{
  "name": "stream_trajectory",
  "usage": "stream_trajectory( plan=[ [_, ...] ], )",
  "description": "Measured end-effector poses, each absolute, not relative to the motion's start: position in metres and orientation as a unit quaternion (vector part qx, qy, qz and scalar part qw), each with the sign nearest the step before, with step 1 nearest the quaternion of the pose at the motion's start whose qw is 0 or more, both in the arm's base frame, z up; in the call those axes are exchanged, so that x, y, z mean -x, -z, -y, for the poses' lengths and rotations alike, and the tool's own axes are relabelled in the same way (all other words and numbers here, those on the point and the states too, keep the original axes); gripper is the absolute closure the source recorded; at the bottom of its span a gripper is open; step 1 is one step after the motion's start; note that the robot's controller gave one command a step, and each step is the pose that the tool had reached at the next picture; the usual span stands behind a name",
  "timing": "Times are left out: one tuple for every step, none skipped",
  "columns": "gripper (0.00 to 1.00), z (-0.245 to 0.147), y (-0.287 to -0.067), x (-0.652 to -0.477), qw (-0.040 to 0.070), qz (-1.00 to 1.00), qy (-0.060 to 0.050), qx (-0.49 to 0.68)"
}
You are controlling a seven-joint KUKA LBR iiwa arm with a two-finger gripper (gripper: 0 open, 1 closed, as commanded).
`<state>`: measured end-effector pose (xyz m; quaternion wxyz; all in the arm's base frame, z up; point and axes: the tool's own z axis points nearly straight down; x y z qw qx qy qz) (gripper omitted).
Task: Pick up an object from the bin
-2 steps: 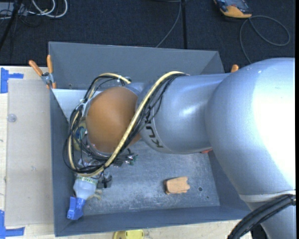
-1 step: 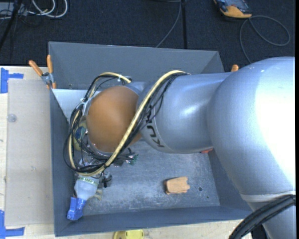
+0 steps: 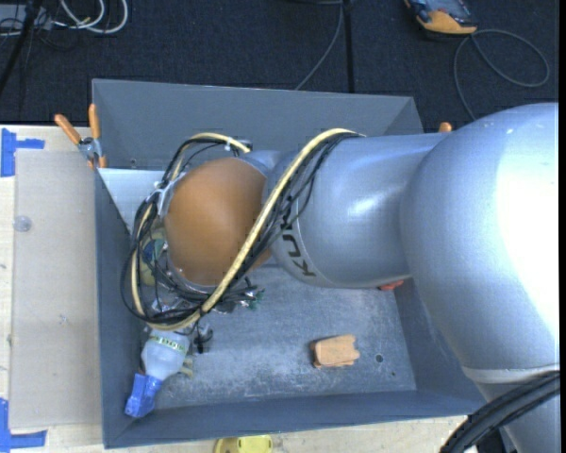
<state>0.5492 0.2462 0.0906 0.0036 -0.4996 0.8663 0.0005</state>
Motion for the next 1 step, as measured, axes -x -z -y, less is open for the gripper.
stream_trajectory(
  plan=[
    [1.00, -0.2461, -0.1012, -0.5474, 0.000, -0.866, -0.001, 0.499]
  ],
)
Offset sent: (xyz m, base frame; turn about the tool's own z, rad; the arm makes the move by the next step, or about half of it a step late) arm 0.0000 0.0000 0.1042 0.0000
